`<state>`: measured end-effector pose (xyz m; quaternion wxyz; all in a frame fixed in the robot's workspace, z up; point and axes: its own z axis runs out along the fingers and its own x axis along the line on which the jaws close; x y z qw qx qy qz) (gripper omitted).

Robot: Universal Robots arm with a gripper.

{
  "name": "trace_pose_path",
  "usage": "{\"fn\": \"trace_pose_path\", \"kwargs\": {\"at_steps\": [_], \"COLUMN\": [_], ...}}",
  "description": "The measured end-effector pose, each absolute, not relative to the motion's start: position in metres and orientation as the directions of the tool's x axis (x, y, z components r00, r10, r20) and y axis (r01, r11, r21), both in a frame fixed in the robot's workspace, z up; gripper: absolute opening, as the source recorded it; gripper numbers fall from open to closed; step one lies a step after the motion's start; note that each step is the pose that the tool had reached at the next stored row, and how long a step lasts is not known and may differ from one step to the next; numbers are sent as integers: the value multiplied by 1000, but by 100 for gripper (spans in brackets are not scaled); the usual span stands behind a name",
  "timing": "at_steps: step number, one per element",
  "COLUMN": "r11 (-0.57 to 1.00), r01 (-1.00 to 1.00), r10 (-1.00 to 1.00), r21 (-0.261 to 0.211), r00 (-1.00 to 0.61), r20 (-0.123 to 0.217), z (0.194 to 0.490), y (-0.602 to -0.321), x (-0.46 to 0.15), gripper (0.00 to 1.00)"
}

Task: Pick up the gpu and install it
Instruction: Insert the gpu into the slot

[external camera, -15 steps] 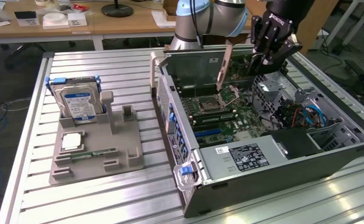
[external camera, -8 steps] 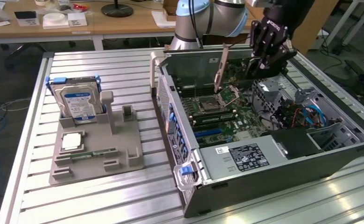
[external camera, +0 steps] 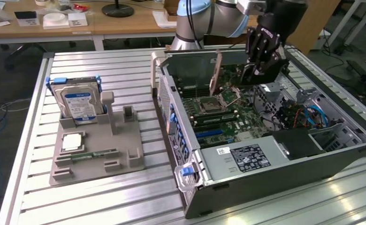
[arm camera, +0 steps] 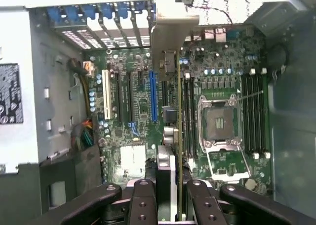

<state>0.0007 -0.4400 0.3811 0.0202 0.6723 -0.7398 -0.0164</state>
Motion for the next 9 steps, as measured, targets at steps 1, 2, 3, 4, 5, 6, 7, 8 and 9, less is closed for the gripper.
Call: {"fn": "trace_pose_path", "kwargs": {"at_steps": [1,2,3,4,5,6,7,8,9], "r11": [103,103,103,103,103,102,101,98,95], "r01": [-993,-993,-993,-993,-993,-993,-994,-994,-994], "r10": [-995,-995,-995,-995,-995,-995,-995,-995,-996], "r21": [51,51,51,51,51,52,52,52,53], "r00": [-102,-103,-103,-103,-102,-102,-100,-98,-94], "r20": [9,9,9,9,9,9,9,9,9], "z": [380,378,376,374,372,371,369,368,366], "y": [-440,-440,-440,-440,-440,-440,-440,-440,-440], "x": [0,-1,-4,-8,-12,-16,-19,-20,-21], "gripper": [28,28,28,28,28,28,28,28,28]}}
